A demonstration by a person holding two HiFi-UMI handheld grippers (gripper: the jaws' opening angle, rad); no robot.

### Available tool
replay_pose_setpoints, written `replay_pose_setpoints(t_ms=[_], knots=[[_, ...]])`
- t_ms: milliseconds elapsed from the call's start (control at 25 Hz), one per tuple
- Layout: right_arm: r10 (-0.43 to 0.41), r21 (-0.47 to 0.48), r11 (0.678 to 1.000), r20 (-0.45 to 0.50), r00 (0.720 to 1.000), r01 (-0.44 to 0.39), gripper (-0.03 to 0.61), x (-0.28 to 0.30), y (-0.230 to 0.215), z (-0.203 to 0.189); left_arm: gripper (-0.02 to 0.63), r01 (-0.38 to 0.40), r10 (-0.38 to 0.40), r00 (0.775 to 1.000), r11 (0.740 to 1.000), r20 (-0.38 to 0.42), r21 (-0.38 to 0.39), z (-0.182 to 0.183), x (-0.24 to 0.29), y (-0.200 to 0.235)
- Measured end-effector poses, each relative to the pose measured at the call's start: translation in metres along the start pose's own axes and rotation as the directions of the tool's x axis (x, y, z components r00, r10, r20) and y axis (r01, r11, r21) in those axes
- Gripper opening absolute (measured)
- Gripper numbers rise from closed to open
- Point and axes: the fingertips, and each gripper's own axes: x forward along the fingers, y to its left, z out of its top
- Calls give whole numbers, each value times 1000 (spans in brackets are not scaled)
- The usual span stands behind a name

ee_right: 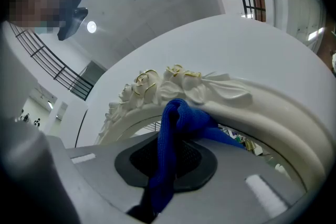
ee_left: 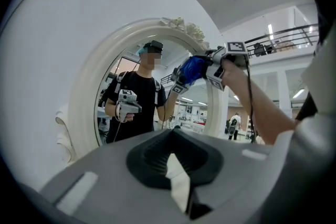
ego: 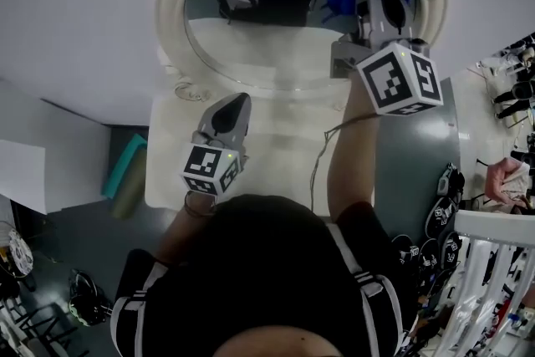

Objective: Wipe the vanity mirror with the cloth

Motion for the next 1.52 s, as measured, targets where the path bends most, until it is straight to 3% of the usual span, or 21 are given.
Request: replay_pose_setpoints(t_ms=[280,720,1080,1240,1520], knots=[[64,-82,994,-35,997,-67,38,20,40,8,9,-5,5,1000,1000,-4,-8,-2,-4,0],[132,-222,963,-114,985,-154,38,45,110,-23,11,-38,38,999,999,-5,-22,-3,-16,12],[191,-319,915,-195,962,-247,38,52,179,-94,11,-102,101,995,994,-16,-36,-11,-44,34],[267,-262,905,-266,926,-336,38,46,205,-145,11,-138,137,990,989,-26,-50,-18,-59,44],[325,-201,889,-358,875,-412,37,29,224,-212,11,-186,185,982,981,-32,-50,-20,-85,49]])
